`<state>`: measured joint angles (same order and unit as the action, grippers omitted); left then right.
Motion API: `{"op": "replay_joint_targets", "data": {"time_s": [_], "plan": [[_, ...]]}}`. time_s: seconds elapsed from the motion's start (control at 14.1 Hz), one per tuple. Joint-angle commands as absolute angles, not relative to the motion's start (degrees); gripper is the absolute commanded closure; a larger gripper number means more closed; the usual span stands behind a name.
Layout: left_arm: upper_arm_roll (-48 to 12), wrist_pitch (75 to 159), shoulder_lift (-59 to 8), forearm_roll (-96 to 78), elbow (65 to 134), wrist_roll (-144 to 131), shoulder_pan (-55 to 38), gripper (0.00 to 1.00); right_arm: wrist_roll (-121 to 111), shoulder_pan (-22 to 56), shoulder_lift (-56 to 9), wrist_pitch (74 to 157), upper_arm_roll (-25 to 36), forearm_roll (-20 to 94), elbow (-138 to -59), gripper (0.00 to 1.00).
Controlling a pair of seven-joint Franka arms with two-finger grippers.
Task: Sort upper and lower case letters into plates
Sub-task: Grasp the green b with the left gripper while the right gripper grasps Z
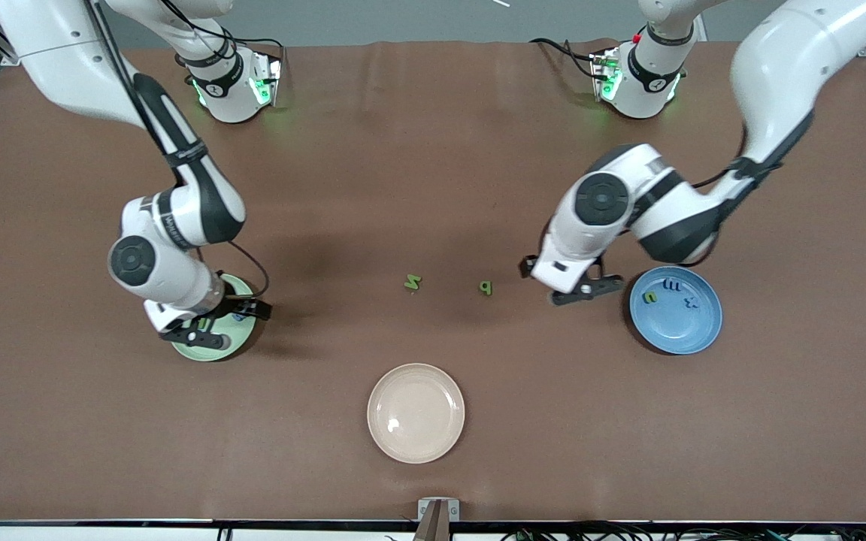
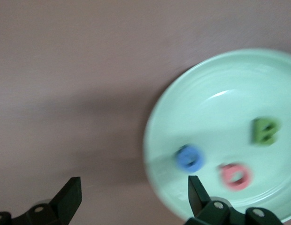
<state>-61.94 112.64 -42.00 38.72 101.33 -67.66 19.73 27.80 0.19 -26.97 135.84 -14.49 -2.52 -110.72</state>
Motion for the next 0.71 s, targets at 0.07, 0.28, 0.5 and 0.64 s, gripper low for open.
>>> {"op": "replay_joint_targets", "data": {"time_s": [0.07,0.28,0.5,0.64], "plan": [[-51.52,114.25,-43.41,37.44,96.07,-66.89,6.53,0.00,42.85,7.80,-26.01,136.32,-15.21,-2.37,-111.71,0.00],[-49.83,122.41,-46.13,37.62,96.33,-63.92,4.83,0.00,52.79,14.04,-26.71,138.07,-15.03,-2.90,-110.31,0.00],[-49.05,123.83,-48.33,37.53,96.06,-55.91,3.78,0.01,61.93,19.32,-31.18,139.22,-14.50,-4.12,-105.93,0.00],[-46.33,126.20,-49.04,37.27,95.98,-56.16,1.42,0.02,66.86,20.56,-33.91,139.22,-14.59,-7.54,-103.20,0.00]]}}
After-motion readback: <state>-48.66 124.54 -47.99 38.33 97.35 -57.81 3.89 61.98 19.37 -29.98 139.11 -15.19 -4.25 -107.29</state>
